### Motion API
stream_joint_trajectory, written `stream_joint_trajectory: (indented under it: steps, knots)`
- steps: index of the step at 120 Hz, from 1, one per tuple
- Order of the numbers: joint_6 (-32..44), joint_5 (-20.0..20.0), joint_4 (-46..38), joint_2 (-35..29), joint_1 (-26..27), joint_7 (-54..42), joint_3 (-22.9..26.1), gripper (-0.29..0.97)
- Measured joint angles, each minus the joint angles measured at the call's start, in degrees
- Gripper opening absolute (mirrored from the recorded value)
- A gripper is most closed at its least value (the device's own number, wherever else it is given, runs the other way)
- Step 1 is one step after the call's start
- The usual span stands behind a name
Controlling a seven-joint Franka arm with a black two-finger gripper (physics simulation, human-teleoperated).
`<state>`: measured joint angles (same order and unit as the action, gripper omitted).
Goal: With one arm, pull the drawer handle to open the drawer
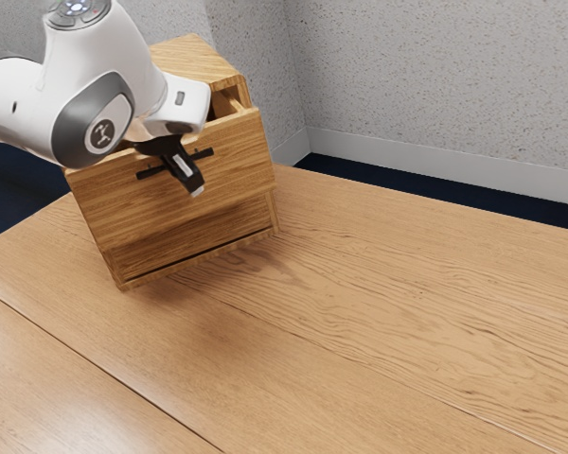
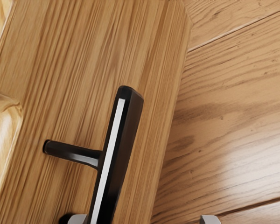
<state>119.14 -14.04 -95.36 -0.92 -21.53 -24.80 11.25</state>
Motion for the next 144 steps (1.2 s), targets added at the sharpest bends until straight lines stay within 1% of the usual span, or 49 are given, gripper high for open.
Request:
stream_joint_trajectory:
  steps: [19, 26, 33, 38, 42, 49, 59, 65, 69, 72, 74, 77, 80, 86, 93, 100, 108, 120, 131, 144]
  knots:
    - [0.3, -0.6, 0.0, -0.1, 0.8, 2.5, -0.6, 0.13]
    - [0.4, -0.7, -0.1, -0.1, 1.2, 3.5, -0.9, 0.13]
    - [0.5, -0.9, -0.7, -0.4, 1.7, 4.6, -1.0, 0.16]
    - [0.5, -0.7, -1.1, -0.6, 1.9, 5.3, -0.9, 0.22]
    - [0.4, -0.5, -1.2, -0.8, 2.4, 5.9, -0.9, 0.24]
    - [0.4, -0.4, -1.3, -0.9, 3.4, 6.9, -1.6, 0.20]
    - [0.4, -0.2, -1.3, -1.0, 4.1, 8.4, -2.0, 0.22]
    - [0.3, 0.0, -1.4, -1.2, 4.6, 9.2, -2.0, 0.27]
    - [0.2, 0.2, -1.5, -1.3, 5.8, 9.8, -2.4, 0.29]
    - [0.2, 0.4, -1.5, -1.3, 7.8, 10.3, -3.4, 0.39]
    - [0.2, 0.5, -1.5, -1.3, 9.0, 10.5, -4.1, 0.36]
    - [0.2, 0.4, -1.4, -1.4, 10.1, 11.0, -5.3, 0.27]
    - [0.2, 0.0, -1.4, -1.4, 11.5, 11.5, -6.9, 0.22]
    - [0.2, -0.4, -1.3, -1.3, 15.0, 12.6, -10.4, 0.17]
    - [0.2, -0.7, -1.2, -1.3, 16.8, 14.0, -12.1, 0.15]
    - [0.2, -1.0, -1.2, -1.3, 17.6, 15.5, -12.8, 0.15]
    - [0.2, -0.9, -1.2, -1.3, 19.2, 17.2, -14.1, 0.19]
    - [0.2, -0.9, -1.2, -1.3, 20.1, 19.9, -14.7, 0.19]
    - [0.1, -0.8, -1.2, -1.2, 22.1, 22.2, -16.2, 0.25]
    - [0.1, -0.8, -1.2, -1.2, 23.6, 24.9, -17.2, 0.26]
